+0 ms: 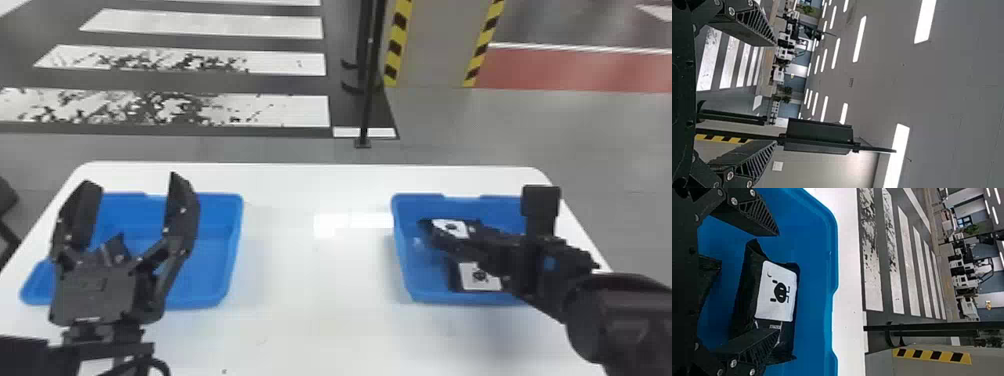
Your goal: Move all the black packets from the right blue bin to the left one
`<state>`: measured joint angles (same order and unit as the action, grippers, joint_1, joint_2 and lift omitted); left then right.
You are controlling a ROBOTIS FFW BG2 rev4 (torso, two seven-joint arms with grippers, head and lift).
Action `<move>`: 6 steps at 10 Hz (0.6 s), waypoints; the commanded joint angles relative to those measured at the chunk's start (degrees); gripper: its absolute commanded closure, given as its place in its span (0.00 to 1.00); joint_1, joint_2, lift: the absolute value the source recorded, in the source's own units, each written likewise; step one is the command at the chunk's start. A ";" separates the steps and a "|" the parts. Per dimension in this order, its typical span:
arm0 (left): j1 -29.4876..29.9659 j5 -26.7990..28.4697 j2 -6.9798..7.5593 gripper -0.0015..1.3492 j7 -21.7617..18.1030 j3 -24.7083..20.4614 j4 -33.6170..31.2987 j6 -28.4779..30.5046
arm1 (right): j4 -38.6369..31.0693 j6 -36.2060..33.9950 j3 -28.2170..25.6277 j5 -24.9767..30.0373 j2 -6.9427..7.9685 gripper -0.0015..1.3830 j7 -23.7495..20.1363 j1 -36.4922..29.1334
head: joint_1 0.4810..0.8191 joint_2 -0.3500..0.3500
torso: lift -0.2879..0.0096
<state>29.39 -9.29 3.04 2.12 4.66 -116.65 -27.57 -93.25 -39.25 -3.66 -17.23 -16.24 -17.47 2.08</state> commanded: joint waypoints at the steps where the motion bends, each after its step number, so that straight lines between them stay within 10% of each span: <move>1: 0.14 -0.42 0.03 0.12 -0.01 -0.09 0.00 0.00 | -1.03 -1.24 0.12 0.66 0.16 0.12 0.95 0.03 | 0.63 0.40 | 0.50; 6: 0.28 -0.53 0.12 0.12 -0.10 -0.20 0.14 0.42 | 0.09 -2.37 0.12 1.92 0.51 0.13 3.58 1.01 | 0.63 0.39 | 0.50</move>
<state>29.67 -9.83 3.16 2.02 4.55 -116.51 -27.26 -93.27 -41.54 -3.54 -15.57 -15.75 -13.97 2.97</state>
